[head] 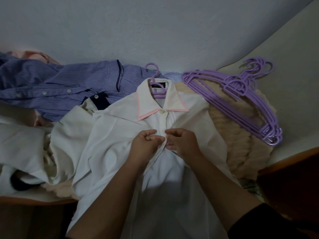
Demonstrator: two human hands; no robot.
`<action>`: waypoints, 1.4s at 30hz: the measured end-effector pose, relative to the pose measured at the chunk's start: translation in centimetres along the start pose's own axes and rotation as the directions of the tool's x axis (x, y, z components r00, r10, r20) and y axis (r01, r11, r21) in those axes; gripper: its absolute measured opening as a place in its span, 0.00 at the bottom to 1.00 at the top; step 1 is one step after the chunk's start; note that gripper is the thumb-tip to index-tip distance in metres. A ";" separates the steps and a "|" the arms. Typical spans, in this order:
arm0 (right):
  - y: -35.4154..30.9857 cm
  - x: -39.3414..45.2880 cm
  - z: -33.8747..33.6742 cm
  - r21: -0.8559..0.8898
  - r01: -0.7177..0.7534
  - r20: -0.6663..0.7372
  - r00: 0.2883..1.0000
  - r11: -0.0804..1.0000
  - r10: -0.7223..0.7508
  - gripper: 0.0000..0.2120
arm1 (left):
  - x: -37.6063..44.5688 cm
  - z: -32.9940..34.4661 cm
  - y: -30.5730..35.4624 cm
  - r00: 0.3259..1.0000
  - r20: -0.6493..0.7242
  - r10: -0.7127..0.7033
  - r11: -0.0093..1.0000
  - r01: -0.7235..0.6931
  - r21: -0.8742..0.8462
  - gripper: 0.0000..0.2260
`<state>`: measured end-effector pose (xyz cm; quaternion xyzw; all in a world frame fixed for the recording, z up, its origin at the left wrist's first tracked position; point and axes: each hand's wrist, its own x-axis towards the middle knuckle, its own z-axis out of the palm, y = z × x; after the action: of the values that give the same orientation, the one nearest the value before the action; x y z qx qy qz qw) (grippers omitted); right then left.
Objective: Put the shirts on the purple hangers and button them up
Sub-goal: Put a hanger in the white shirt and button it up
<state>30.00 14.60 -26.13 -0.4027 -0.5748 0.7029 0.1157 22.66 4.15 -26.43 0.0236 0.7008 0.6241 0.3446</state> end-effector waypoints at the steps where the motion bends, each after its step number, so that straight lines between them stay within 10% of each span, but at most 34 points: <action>1: 0.0 -0.1 0.0 0.011 0.021 -0.005 1.000 1.000 -0.021 0.10 | 0.1 0.1 0.3 1.000 -0.001 -0.010 1.000 0.010 0.003 0.16; 16: -0.5 0.0 -0.2 0.300 -0.086 0.047 0.996 0.950 0.076 0.05 | -0.5 0.7 -0.6 0.963 -0.029 0.268 0.950 -0.259 0.175 0.17; 24: 0.5 0.5 -0.4 0.204 0.012 0.017 1.000 0.979 -0.016 0.10 | 0.9 0.1 0.5 1.000 0.020 0.003 0.999 -0.004 0.050 0.17; 30: 1.4 0.5 -1.5 -0.223 0.208 -0.041 0.974 0.952 -0.223 0.14 | 0.9 0.2 2.6 0.979 0.127 -0.161 0.975 0.178 -0.132 0.02; 42: 0.3 0.1 -0.6 0.273 -0.030 -0.024 0.999 0.962 0.037 0.13 | -0.1 1.1 0.4 0.995 0.048 0.087 0.983 -0.093 0.157 0.18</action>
<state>30.45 15.00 -26.48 -0.4025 -0.4639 0.7714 0.1663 23.11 5.11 -25.98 0.0954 0.7393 0.5806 0.3273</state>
